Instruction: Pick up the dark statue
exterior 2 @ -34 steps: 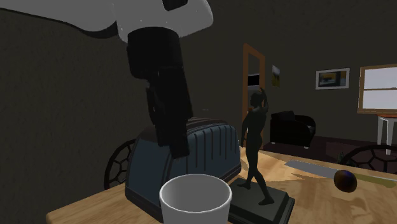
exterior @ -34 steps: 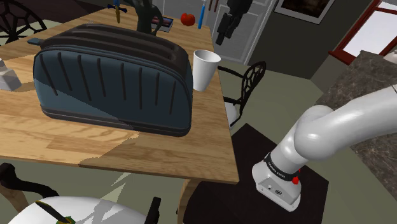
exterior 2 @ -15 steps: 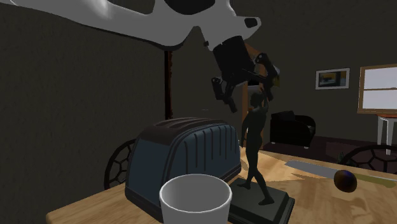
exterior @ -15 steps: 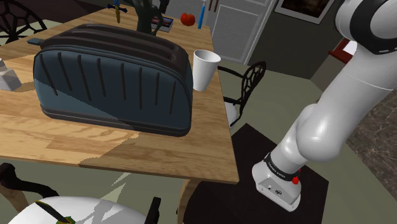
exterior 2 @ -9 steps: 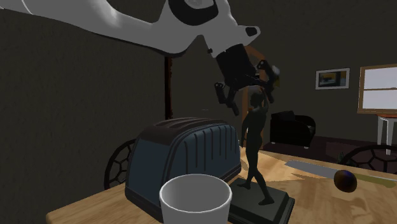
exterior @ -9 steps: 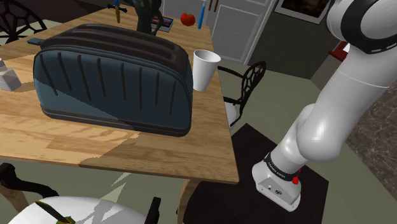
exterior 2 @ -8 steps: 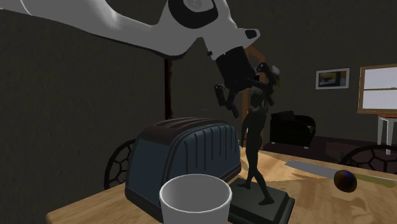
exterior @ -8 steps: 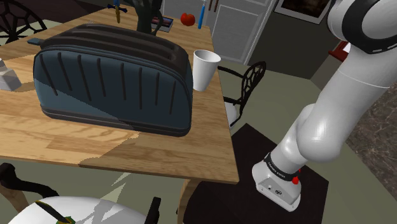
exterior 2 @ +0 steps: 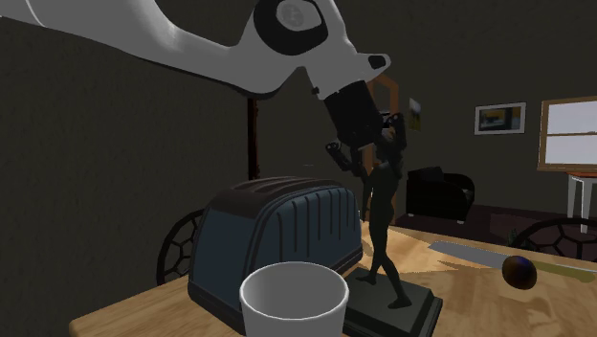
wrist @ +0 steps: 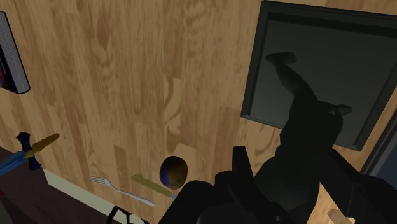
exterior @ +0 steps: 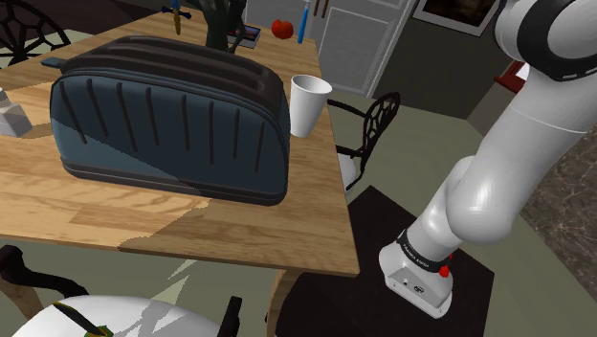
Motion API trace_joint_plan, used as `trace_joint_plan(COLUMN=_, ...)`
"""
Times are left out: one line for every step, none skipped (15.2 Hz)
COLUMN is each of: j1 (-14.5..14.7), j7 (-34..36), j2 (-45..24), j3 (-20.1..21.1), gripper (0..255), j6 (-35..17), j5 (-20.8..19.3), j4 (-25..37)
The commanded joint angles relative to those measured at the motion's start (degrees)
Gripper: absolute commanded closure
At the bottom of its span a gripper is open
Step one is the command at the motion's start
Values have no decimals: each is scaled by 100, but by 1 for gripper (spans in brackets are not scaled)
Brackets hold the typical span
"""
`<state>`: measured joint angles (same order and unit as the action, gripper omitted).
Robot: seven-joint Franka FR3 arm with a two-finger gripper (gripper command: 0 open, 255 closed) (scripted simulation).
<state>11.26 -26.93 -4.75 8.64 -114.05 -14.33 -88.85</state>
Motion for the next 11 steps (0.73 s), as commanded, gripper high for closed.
trace_joint_plan(j1=-1, j7=1, j2=-4, j3=-1, gripper=255, j6=-3, j5=0, j4=-8)
trace_joint_plan(j1=-1, j7=2, j2=-3, j3=-1, gripper=255, j6=-8, j5=0, j4=-15)
trace_joint_plan(j1=-1, j7=4, j2=0, j3=-1, gripper=255, j6=-11, j5=-1, j4=-21)
trace_joint_plan(j1=0, j7=6, j2=0, j3=0, gripper=255, j6=-11, j5=-1, j4=-22)
trace_joint_plan(j1=0, j7=6, j2=3, j3=0, gripper=255, j6=-13, j5=-1, j4=-27)
trace_joint_plan(j1=0, j7=2, j2=-15, j3=0, gripper=255, j6=2, j5=-2, j4=6)
trace_joint_plan(j1=4, j7=-14, j2=-30, j3=2, gripper=255, j6=82, j5=3, j4=103)
trace_joint_plan(j1=7, j7=-30, j2=-49, j3=5, gripper=255, j6=164, j5=6, j4=204)
trace_joint_plan(j1=11, j7=-46, j2=-68, j3=7, gripper=255, j6=246, j5=9, j4=307)
trace_joint_plan(j1=15, j7=-61, j2=-90, j3=10, gripper=255, j6=328, j5=11, j4=412)
trace_joint_plan(j1=19, j7=-77, j2=-113, j3=12, gripper=255, j6=412, j5=12, j4=519)
